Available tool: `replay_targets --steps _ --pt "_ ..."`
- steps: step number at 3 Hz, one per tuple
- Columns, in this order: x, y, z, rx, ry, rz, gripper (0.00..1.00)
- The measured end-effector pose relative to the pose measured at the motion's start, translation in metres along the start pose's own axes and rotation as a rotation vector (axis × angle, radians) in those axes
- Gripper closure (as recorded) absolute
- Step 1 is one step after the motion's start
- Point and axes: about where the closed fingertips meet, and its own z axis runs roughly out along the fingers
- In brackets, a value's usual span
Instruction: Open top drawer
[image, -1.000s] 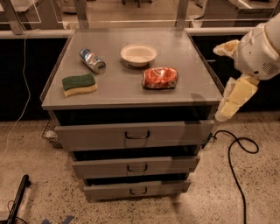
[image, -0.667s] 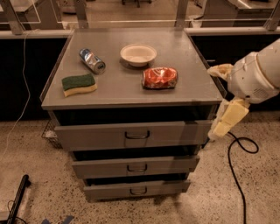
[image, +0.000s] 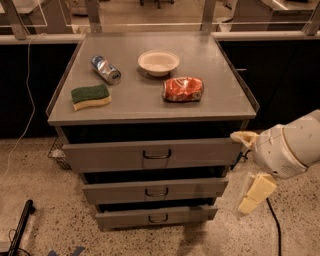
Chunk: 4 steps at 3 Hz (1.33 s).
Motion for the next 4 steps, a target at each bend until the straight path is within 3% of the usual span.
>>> replay_targets --steps 1,2,3,4 --pt "0.01 0.01 0.037 -0.034 0.016 -0.006 0.0" --pt "0.014 -0.006 0.065 -0.028 0.036 -0.028 0.0" --pt "0.023 -0.053 0.106 -0.012 0.098 -0.057 0.0" --pt "0.023 -0.053 0.107 -0.013 0.099 -0.059 0.0"
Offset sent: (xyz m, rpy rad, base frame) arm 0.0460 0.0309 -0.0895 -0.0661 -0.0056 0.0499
